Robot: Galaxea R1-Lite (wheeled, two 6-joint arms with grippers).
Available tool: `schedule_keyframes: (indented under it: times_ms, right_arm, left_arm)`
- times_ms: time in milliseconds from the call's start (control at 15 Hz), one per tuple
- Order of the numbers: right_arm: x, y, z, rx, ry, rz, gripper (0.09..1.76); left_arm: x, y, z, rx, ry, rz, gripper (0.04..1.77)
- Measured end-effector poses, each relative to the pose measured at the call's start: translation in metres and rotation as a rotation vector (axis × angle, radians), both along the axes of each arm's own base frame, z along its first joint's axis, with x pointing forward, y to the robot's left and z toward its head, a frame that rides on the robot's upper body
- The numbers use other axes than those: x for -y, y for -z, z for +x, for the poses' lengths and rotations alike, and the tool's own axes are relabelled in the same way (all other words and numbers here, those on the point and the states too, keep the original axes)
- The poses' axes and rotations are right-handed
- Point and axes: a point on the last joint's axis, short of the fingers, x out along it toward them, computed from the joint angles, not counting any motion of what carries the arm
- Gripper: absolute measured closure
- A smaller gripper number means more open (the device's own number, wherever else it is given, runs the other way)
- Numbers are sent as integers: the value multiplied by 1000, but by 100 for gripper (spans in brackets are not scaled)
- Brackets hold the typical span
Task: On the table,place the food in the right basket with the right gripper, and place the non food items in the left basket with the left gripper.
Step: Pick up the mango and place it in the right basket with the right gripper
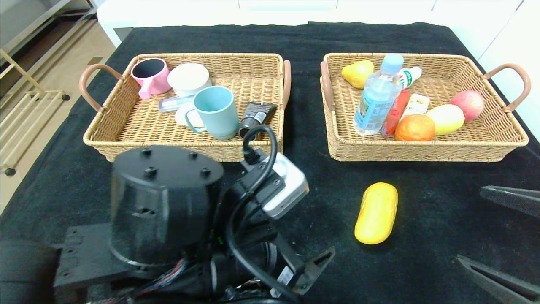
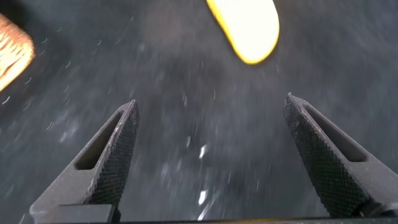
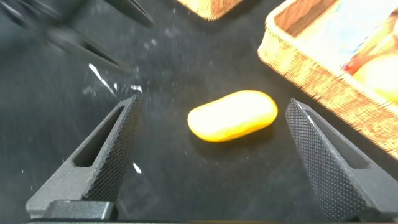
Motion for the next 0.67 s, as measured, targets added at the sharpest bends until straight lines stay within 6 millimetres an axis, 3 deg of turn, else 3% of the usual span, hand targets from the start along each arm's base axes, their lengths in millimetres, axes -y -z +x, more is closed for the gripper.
schedule_keyframes:
  times_ms: [333, 667]
  right_arm:
    - [-2, 6, 6, -31, 12, -19, 14]
    - [-6, 11, 14, -63, 18, -37, 14]
  left_arm:
    - [-50, 5, -15, 92, 19, -119, 12]
    - [-70, 7, -17, 121, -42, -153, 11]
